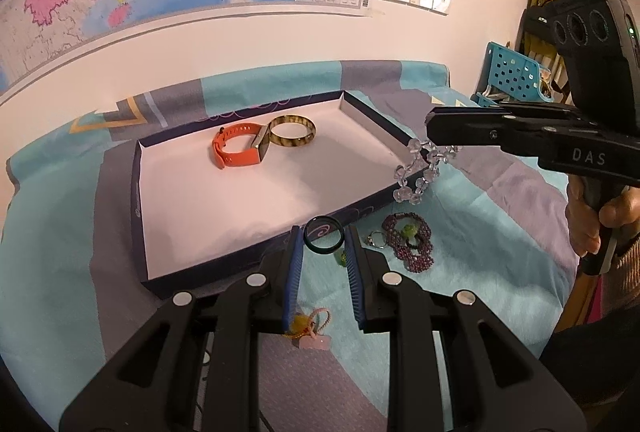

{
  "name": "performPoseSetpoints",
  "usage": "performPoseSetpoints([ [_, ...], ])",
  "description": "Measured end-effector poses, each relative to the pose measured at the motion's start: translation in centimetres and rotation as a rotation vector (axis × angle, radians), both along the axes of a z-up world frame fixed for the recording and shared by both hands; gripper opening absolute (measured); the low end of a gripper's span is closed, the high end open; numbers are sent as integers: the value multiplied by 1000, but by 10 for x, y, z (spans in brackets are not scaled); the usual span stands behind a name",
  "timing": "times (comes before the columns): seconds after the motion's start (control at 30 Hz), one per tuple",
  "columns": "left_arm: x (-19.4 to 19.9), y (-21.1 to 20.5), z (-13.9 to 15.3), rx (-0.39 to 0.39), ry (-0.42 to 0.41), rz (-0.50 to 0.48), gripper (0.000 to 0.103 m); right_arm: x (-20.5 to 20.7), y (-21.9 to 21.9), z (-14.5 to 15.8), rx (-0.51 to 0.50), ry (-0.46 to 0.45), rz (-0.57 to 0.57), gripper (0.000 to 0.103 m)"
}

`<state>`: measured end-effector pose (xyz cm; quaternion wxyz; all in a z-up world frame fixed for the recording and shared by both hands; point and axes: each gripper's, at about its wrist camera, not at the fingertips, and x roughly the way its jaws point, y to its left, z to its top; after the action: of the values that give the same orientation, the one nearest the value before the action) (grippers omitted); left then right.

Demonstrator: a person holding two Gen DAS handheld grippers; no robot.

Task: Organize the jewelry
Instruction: 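Carry the black ring and crystal bracelet into the box lid and release them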

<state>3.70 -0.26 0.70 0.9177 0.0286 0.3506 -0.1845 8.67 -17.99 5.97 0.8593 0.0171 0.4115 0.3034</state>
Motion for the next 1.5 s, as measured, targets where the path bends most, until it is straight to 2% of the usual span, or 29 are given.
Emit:
performPoseSetpoints([
  [0.7, 24, 11, 7, -9, -17, 36, 22, 33, 5, 0, 30, 10, -9, 8],
  [1.5, 59, 16, 4, 9, -5, 65, 22, 74, 13, -18, 15, 48, -30, 8],
])
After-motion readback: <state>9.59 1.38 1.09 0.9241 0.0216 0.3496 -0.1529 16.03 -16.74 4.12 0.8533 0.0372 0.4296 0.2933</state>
